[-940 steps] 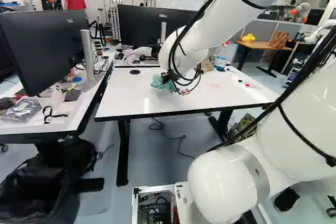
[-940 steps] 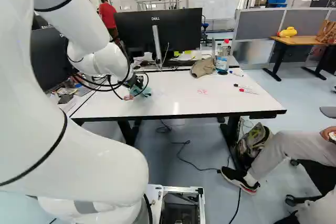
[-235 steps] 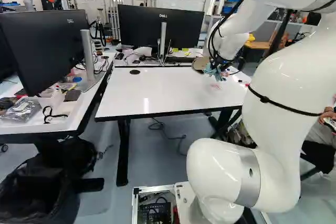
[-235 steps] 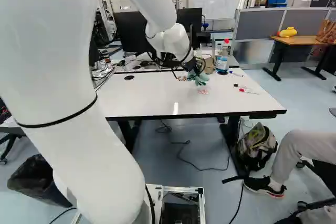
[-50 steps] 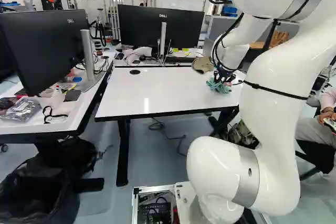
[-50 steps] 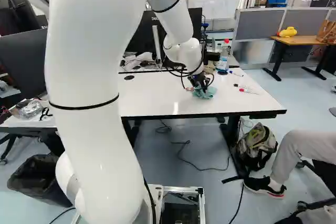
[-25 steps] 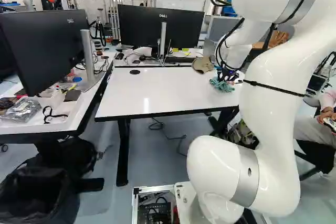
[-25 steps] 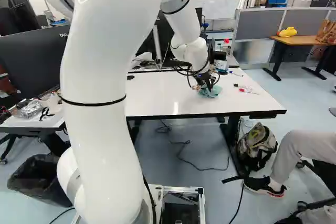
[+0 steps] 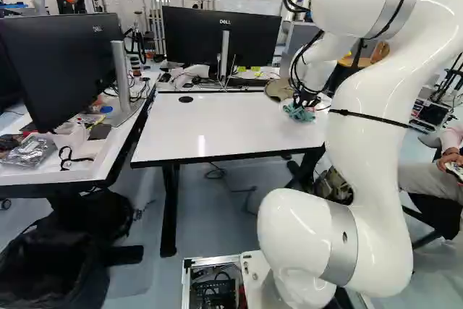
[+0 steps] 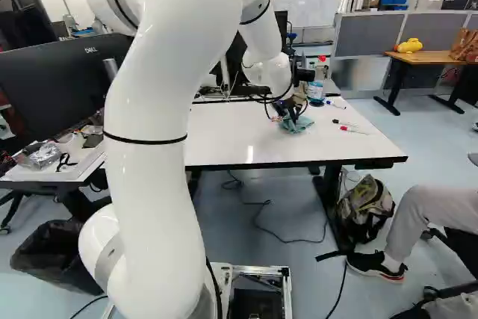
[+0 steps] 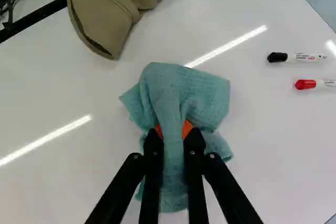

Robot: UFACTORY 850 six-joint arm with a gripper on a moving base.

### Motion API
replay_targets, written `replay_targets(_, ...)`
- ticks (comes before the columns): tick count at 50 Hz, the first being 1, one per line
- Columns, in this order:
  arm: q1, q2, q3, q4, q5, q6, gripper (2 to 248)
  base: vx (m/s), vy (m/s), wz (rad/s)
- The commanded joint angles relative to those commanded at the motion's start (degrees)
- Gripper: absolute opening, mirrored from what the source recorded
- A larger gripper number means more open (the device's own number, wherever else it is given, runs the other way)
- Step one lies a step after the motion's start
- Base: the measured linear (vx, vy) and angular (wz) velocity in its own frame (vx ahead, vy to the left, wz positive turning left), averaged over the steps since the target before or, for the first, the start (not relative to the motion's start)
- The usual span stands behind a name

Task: Clean the table with the green towel

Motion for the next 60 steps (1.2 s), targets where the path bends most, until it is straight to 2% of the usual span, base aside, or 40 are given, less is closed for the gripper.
replay_targets(12, 1.9, -0.2, -0.3, 0.0, 0.0, 0.0, 50, 0.0, 0.0, 0.0)
replay_targets(28, 3.5, 2.6, 3.4, 0.0, 0.0, 0.0, 50, 0.0, 0.0, 0.0)
replay_targets(45, 3.4, 6.7, 8.6, 0.0, 0.0, 0.0, 50, 0.0, 0.0, 0.0)
replay_targets(60, 2.2, 10.0, 12.6, 0.0, 0.0, 0.0, 50, 0.0, 0.0, 0.0)
